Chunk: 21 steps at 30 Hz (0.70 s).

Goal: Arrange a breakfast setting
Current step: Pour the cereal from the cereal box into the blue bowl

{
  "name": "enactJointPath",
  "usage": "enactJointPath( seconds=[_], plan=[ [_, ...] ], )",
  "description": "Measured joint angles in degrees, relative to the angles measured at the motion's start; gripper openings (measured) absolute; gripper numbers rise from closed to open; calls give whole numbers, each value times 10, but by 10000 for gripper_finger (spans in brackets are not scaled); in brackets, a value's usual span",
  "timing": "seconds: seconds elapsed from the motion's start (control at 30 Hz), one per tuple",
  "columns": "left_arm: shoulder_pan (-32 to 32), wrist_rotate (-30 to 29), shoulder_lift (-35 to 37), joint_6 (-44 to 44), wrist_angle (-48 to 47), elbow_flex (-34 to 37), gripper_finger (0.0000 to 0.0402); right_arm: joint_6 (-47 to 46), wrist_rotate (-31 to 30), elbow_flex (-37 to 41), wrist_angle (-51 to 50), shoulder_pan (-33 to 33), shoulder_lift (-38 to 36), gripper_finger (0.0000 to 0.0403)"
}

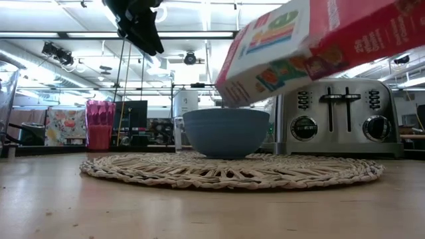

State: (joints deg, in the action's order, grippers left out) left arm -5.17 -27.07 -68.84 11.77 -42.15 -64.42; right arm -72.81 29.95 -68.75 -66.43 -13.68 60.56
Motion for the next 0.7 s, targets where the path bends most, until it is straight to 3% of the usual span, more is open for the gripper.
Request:
enactJointPath(
  seconds=[0.23,0.53,0.7],
  plan=[
    [-8,14,0,11,3,-5,274,21,-21,0,-44,-21,-23,203],
    [-8,27,0,26,4,-53,274,134,-58,0,-94,-46,-29,203],
    [-7,41,0,36,3,-86,274,185,-108,0,-126,-58,-30,203]
  ],
)
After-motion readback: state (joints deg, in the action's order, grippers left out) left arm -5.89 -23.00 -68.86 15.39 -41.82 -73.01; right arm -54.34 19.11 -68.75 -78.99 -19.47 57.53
